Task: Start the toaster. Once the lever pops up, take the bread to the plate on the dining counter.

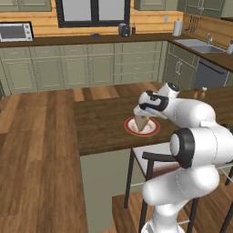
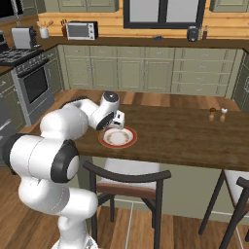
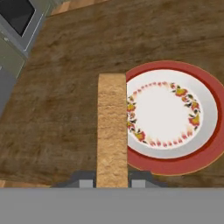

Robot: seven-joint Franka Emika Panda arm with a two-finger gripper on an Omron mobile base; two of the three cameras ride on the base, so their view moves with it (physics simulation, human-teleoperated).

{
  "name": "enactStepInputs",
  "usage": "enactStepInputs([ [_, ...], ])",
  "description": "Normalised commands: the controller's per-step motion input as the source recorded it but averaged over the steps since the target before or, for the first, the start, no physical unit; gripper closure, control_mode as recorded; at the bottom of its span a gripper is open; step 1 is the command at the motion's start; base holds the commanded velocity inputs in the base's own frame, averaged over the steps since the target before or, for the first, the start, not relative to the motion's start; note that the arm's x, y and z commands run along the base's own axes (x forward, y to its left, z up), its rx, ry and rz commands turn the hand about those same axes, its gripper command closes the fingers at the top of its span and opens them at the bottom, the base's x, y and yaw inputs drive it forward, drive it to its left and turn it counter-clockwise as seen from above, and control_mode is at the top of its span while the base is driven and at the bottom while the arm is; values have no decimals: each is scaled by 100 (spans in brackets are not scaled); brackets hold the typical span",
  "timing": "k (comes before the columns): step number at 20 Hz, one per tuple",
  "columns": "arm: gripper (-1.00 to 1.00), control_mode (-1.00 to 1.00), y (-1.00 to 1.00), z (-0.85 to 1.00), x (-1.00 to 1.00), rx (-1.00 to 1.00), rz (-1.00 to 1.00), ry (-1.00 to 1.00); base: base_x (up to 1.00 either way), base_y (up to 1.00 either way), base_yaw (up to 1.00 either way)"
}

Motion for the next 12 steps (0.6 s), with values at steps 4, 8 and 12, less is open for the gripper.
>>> enactStepInputs([
  [4,100,-100,0,0,53,0,1,2,0,0,0],
  [8,100,-100,-18,-20,42,0,1,9,0,0,0],
  [12,100,-100,-5,-39,27,-2,0,2,0,0,0],
])
